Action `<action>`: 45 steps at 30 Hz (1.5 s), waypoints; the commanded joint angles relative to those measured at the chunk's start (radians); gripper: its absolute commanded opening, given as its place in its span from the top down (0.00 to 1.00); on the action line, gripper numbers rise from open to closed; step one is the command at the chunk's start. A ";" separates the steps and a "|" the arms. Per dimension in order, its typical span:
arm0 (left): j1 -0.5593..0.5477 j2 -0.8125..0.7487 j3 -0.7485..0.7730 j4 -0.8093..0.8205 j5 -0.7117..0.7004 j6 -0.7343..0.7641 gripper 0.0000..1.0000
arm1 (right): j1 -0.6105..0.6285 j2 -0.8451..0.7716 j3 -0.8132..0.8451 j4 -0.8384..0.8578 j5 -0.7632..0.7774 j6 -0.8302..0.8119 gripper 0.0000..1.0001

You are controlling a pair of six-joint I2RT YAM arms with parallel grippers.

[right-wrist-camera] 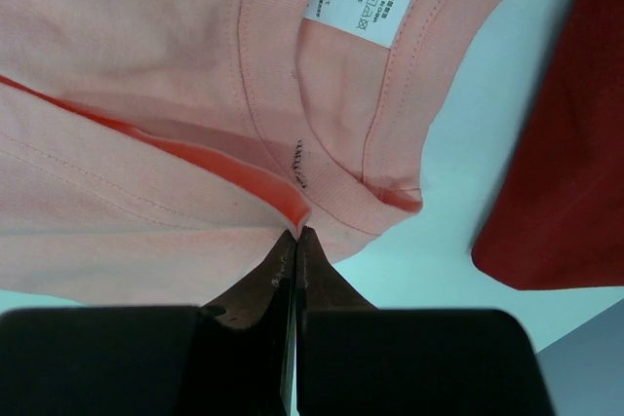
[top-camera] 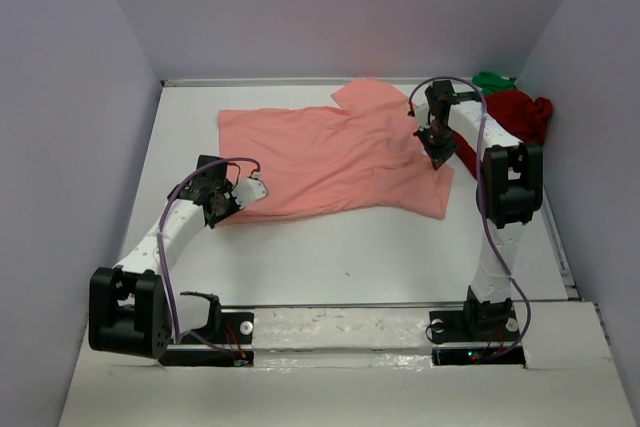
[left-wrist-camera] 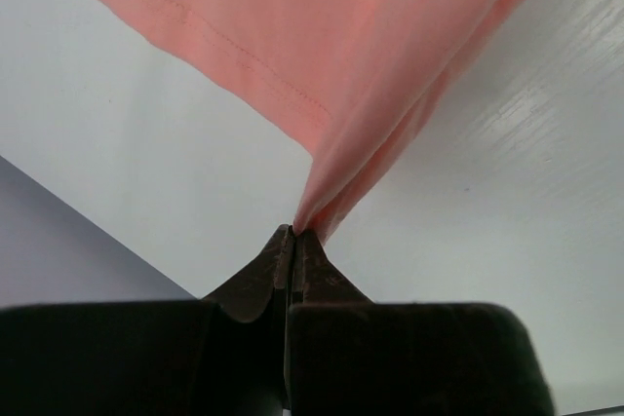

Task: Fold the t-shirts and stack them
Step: Fold the tshirt

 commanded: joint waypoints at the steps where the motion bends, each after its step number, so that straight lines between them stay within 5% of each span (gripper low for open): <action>1: -0.006 -0.025 0.035 -0.014 -0.042 -0.019 1.00 | -0.006 -0.051 0.055 -0.006 0.020 -0.003 1.00; 17: -0.008 -0.090 -0.002 0.260 -0.163 -0.117 1.00 | -0.006 -0.053 0.089 0.026 0.000 -0.015 1.00; 45: -0.128 0.158 0.035 0.463 -0.350 -0.255 1.00 | -0.006 0.012 0.253 0.127 0.022 -0.055 1.00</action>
